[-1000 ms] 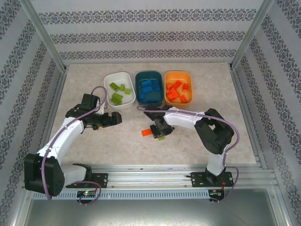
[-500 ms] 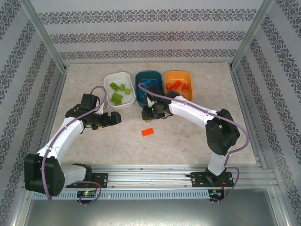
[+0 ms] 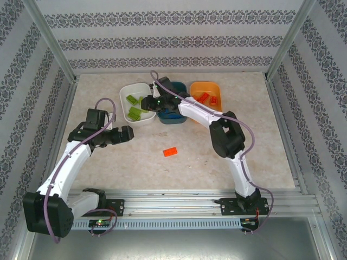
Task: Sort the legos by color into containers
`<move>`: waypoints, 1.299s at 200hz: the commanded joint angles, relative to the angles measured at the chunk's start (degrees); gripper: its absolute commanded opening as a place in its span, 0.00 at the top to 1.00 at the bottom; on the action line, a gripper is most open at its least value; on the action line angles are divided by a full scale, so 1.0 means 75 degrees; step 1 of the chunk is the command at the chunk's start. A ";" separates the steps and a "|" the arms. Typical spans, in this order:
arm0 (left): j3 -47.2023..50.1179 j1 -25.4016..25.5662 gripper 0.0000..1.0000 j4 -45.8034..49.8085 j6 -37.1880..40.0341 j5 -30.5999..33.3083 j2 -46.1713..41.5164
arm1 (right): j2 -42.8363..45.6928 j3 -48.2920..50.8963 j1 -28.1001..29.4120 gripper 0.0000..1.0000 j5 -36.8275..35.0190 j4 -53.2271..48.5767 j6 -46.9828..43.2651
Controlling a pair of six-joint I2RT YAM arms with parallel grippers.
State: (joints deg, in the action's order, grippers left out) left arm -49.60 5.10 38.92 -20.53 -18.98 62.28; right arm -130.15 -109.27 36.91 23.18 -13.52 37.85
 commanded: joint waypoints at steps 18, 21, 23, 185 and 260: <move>0.0132 -0.0121 0.00 -0.0197 0.0060 0.0339 -0.0242 | -0.1111 -0.1282 0.0045 0.70 -0.1081 0.1082 -0.0206; 0.0133 -0.0118 0.00 -0.0204 0.0055 0.0341 -0.0250 | -0.1196 -0.1394 0.0042 0.70 -0.1188 0.1110 -0.0241; 0.0136 -0.0118 0.00 -0.0198 0.0055 0.0337 -0.0244 | -0.1244 -0.1456 0.0041 0.70 -0.1253 0.1137 -0.0250; 0.0133 -0.0118 0.00 -0.0331 0.0076 0.0137 -0.0026 | -0.3028 -0.4438 -0.0107 0.40 -0.1978 0.0849 -0.0123; 0.0217 -0.0121 0.00 -0.0637 0.0074 -0.0416 -0.0309 | 0.1232 0.0377 -0.0093 0.24 -0.1864 0.1751 -0.0779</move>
State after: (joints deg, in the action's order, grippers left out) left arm -49.08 5.08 37.52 -20.53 -18.44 61.60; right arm -133.40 -116.07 36.86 8.62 -6.09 34.11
